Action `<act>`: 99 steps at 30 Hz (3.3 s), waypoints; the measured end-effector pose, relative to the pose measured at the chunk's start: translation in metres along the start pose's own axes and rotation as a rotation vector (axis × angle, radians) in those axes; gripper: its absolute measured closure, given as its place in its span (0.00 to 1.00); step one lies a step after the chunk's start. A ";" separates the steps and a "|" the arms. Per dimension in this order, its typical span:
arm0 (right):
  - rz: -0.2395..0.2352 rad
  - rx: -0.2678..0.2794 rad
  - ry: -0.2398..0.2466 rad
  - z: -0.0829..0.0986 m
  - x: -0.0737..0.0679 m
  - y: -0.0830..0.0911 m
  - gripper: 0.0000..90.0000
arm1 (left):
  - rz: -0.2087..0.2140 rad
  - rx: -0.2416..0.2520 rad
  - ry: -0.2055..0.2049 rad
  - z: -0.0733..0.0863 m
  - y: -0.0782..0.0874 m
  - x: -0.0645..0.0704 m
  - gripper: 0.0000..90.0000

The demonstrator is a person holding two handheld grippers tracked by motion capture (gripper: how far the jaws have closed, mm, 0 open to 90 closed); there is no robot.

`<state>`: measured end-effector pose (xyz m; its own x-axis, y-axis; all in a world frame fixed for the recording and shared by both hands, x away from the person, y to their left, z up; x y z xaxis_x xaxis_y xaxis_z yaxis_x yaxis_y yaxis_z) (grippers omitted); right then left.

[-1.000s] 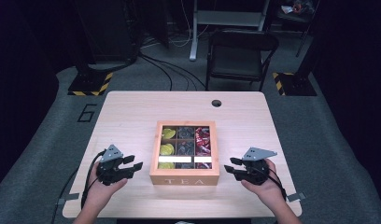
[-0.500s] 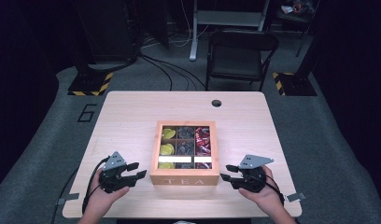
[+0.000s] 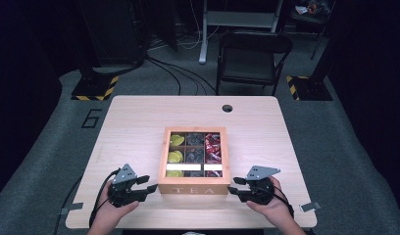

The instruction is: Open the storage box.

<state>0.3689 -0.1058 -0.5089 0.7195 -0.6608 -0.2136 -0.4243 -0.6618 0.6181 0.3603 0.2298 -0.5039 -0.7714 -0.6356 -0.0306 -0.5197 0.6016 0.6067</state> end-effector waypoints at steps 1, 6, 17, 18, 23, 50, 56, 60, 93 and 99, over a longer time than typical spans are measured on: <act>0.002 0.004 -0.005 0.000 0.000 -0.001 0.62 | 0.008 -0.001 0.009 0.001 -0.001 0.000 0.56; 0.010 -0.008 -0.017 0.002 -0.001 -0.005 0.62 | 0.007 -0.010 0.013 0.006 -0.005 0.001 0.55; 0.015 -0.010 0.007 0.003 -0.003 -0.013 0.64 | 0.025 -0.027 0.003 0.005 -0.015 0.008 0.56; 0.015 -0.010 0.009 0.003 -0.003 -0.013 0.64 | 0.027 -0.024 0.001 0.004 -0.016 0.008 0.57; 0.016 0.009 0.002 0.001 -0.002 -0.012 0.65 | 0.029 -0.013 0.012 0.002 -0.017 0.009 0.60; 0.026 0.020 0.006 -0.006 -0.005 -0.010 0.66 | 0.020 -0.018 -0.030 -0.008 -0.016 0.012 0.67; 0.013 0.027 -0.006 -0.010 -0.006 -0.007 0.66 | 0.025 -0.016 -0.032 -0.014 -0.013 0.011 0.67; 0.000 0.033 -0.028 -0.015 -0.006 -0.004 0.66 | 0.013 -0.011 -0.026 -0.019 -0.011 0.010 0.67; -0.028 0.069 -0.076 -0.051 -0.005 0.012 0.66 | -0.038 0.051 -0.089 -0.052 -0.004 -0.007 0.56; -0.018 0.085 -0.048 -0.052 -0.001 0.009 0.61 | -0.015 0.055 -0.073 -0.058 0.000 -0.010 0.57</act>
<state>0.3931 -0.0927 -0.4635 0.7010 -0.6637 -0.2611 -0.4586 -0.6998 0.5477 0.3896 0.2081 -0.4571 -0.7872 -0.6089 -0.0981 -0.5489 0.6192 0.5615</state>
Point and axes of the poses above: each handheld gripper's, and its own axes: y roughly backward along the jaws, z roughly out of its underside, x roughly to its right, the point moved 7 cm from there along -y, roughly forward along the jaws, and after that the axes turned 10 degrees about -y, right-handed, at the moved point
